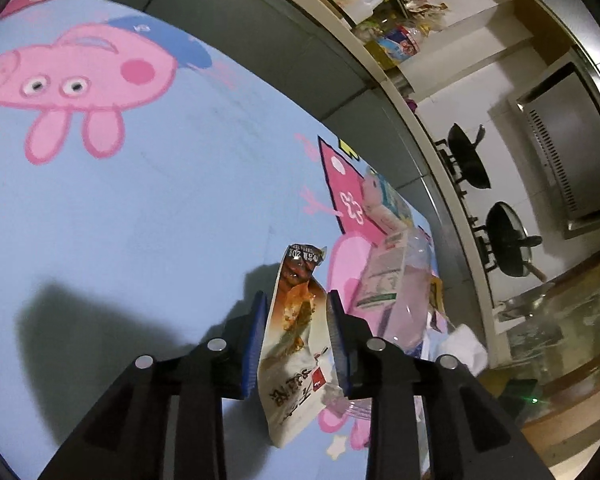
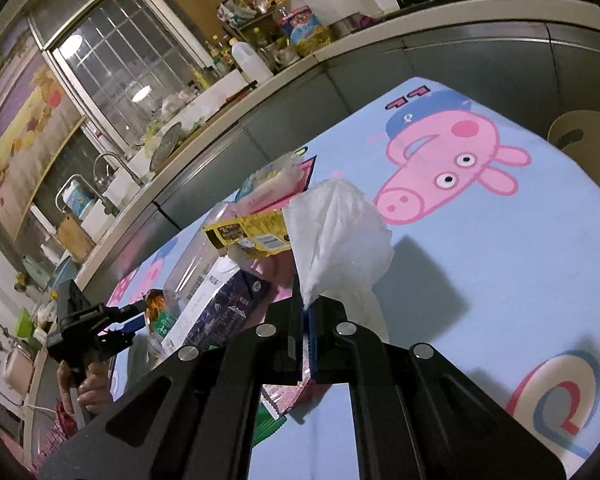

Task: Collect trash
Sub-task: 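Lift the snack bag and tissue up off the table, then carry the snack bag and tissue to the white bin and release both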

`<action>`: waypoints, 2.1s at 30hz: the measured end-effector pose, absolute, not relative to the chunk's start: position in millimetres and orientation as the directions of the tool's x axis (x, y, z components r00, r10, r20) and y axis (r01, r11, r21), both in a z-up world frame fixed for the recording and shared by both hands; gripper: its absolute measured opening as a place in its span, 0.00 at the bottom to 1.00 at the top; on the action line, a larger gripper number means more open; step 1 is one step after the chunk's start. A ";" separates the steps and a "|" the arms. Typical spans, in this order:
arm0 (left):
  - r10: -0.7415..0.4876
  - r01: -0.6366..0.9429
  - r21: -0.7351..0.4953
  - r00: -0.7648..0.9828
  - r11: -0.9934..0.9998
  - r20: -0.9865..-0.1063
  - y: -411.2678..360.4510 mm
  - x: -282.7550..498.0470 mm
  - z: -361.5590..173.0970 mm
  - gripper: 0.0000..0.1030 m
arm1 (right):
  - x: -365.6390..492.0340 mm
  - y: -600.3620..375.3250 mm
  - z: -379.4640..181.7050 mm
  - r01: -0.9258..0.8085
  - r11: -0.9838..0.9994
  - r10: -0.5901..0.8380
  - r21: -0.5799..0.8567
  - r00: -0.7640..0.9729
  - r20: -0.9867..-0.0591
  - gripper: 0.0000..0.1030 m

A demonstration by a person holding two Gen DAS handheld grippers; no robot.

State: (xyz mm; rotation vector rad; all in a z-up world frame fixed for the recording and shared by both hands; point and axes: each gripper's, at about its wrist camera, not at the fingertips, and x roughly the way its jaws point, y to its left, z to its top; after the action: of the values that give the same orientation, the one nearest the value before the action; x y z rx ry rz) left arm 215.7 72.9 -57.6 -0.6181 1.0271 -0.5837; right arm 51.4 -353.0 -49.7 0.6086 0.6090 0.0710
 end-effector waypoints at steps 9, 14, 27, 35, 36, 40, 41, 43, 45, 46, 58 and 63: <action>-0.682 0.192 -0.678 0.427 0.710 -0.594 59.2 206.8 -51.6 0.08 | 50.9 -353.8 -44.6 0.096 0.821 0.248 0.562 0.828 -0.503 0.02; -0.686 0.267 -0.660 0.505 0.702 -0.525 65.0 191.3 5.5 0.06 | 42.8 -377.1 -17.4 0.065 0.808 0.232 0.586 0.878 -0.418 0.02; -0.799 0.534 -0.594 0.426 0.601 -0.425 -50.5 155.9 92.4 0.06 | 13.7 -440.5 -52.9 0.146 0.714 0.222 0.685 0.880 -0.419 0.02; -0.833 0.673 -0.560 0.157 0.484 -0.531 -237.0 147.6 69.9 0.06 | -24.3 -516.3 -56.2 0.211 0.681 0.098 0.702 0.922 -0.373 0.02; -0.832 0.693 -0.552 0.129 0.464 -0.539 -264.5 145.1 68.9 0.06 | -32.0 -532.5 -51.9 0.229 0.674 0.057 0.702 0.931 -0.359 0.02; -0.827 0.750 -0.523 0.057 0.405 -0.560 -349.2 134.9 66.3 0.06 | -56.5 -579.3 -43.7 0.297 0.657 -0.075 0.693 0.940 -0.332 0.02; -0.823 0.760 -0.515 0.047 0.398 -0.566 -367.1 133.3 64.5 0.06 | -61.7 -591.8 -44.2 0.319 0.652 -0.106 0.688 0.937 -0.333 0.02; -0.811 0.774 -0.500 0.031 0.389 -0.584 -403.7 130.2 56.3 0.06 | -63.9 -606.1 -48.4 0.348 0.643 -0.132 0.682 0.928 -0.349 0.02; -0.786 0.785 -0.477 0.020 0.395 -0.618 -435.7 127.7 41.8 0.06 | -62.9 -614.7 -54.5 0.371 0.636 -0.141 0.676 0.918 -0.371 0.02; -0.771 0.790 -0.462 0.022 0.404 -0.637 -448.9 126.9 34.2 0.06 | -61.1 -619.7 -60.1 0.386 0.633 -0.143 0.671 0.910 -0.388 0.02; -0.656 0.787 -0.327 0.129 0.524 -0.743 -493.3 124.2 -13.7 0.61 | -30.9 -636.9 -93.9 0.448 0.601 -0.102 0.662 0.865 -0.492 0.45; -0.706 0.770 -0.374 0.136 0.516 -0.694 -472.7 127.1 15.5 0.61 | -40.8 -633.1 -71.4 0.427 0.612 -0.153 0.665 0.890 -0.430 0.51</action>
State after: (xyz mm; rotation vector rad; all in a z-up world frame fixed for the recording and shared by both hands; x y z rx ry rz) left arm 127.1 -472.7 15.5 0.0795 0.9551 -1.0704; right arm -40.8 -633.1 -71.4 0.8508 0.3492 -0.3429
